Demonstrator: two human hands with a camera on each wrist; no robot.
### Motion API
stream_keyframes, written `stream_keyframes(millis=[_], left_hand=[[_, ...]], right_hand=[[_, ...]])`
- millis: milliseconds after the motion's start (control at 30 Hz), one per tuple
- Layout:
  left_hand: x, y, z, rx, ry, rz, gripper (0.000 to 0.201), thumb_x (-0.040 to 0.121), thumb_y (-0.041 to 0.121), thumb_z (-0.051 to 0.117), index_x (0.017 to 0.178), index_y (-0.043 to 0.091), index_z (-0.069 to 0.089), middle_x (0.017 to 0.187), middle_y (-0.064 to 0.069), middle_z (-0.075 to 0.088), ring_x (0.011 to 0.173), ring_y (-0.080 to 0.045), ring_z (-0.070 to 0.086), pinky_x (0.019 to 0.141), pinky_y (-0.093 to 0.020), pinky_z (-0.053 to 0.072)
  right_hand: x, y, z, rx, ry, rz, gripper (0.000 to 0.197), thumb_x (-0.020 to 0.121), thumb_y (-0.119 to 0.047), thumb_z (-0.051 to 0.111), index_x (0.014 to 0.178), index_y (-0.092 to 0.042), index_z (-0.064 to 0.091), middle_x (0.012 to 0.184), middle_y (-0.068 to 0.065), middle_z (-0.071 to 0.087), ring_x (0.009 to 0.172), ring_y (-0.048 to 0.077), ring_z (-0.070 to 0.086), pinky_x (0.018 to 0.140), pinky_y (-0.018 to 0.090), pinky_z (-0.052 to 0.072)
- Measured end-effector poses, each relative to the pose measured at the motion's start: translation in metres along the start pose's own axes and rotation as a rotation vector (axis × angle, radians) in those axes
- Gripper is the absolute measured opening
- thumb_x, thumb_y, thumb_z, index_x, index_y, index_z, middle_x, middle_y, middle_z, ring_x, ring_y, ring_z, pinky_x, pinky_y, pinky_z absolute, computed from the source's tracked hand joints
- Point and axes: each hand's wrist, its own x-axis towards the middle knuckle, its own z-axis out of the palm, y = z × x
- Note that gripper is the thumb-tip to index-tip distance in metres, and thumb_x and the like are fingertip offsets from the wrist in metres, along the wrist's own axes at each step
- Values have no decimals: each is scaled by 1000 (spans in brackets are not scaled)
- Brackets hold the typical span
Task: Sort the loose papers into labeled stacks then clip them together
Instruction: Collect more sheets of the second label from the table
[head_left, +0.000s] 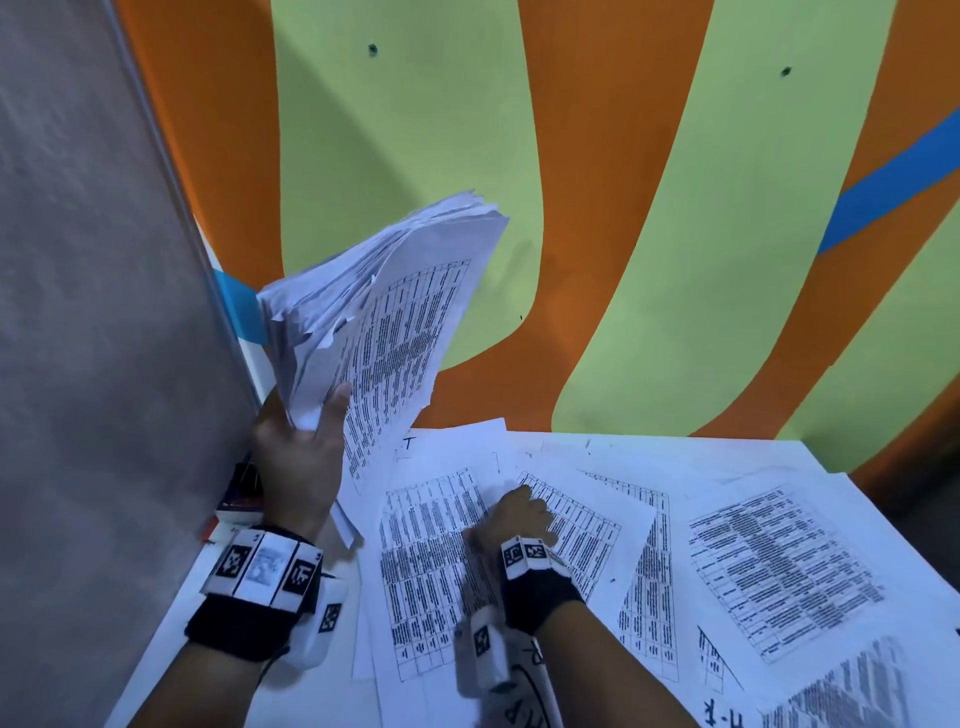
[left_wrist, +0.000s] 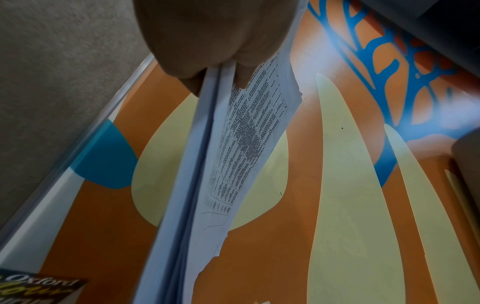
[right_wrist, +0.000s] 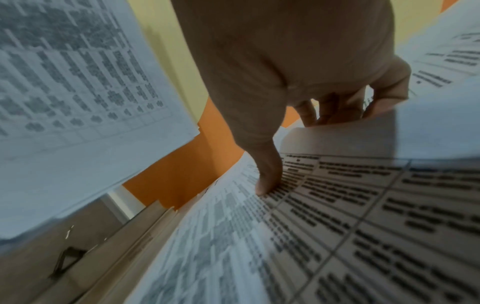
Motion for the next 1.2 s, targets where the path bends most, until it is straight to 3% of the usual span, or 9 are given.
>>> stream_keyframes(millis=[100,233,467,600,733,833,900,1067,1200], left_hand=[[-1,-1,1,4,-20,2,30,82,14,73,110,7,65,108,-1,65,96,-11,66,91,-32,50],[0,-4,-3,-3,-40,13,29,83,16,73,109,5,66,107,-5,68,100,-23,67,92,-41,52],[4,-10,-4,-4,-39,14,28,83,15,72,108,5,66,103,-1,69,97,-18,67,91,-37,53],[4,-8,-1,-20,-31,6,30,82,16,73,109,26,64,93,32,68,95,5,65,89,-19,51],[3,-11,4,-23,-11,19,30,82,18,73,111,22,66,102,18,67,98,-1,65,92,-29,51],[1,-7,6,5,-24,2,39,83,18,72,102,51,64,94,39,65,100,7,62,93,-19,48],[0,-5,6,15,-30,-16,45,83,17,73,97,59,61,95,43,62,99,11,61,92,-17,47],[-1,-12,-3,1,-1,-23,38,82,18,73,110,41,61,98,37,65,104,7,61,97,-23,46],[4,-11,-12,6,32,-34,38,82,19,74,117,11,62,117,-1,65,111,-17,62,102,-42,47]], right_hand=[[7,3,-4,109,-57,-45,51,73,-35,72,114,-9,56,111,10,62,104,30,61,90,44,51],[11,1,-4,-2,18,-37,32,88,-35,60,112,-14,59,127,12,42,120,34,41,95,48,41],[17,-10,-3,-85,61,-49,53,78,-33,69,123,-13,50,135,16,34,127,36,34,102,47,38],[25,-11,-14,-13,24,-60,42,82,-28,68,117,-9,55,128,17,40,119,36,43,98,48,44],[29,-10,-16,-53,-20,-100,42,85,-31,63,121,-11,53,129,16,43,122,35,42,100,51,39],[25,-17,-12,-122,-37,-130,52,84,-46,64,123,-14,51,130,14,45,125,34,39,101,51,37],[24,-21,-10,-117,-49,-153,47,86,-38,64,123,-14,51,129,13,49,123,32,43,101,49,40],[17,-15,-16,4,-7,-315,55,83,-25,68,123,-8,34,107,14,63,96,33,65,75,42,53],[8,-4,-37,102,154,-409,62,81,-8,63,135,-11,32,105,15,65,97,34,64,74,41,51]])
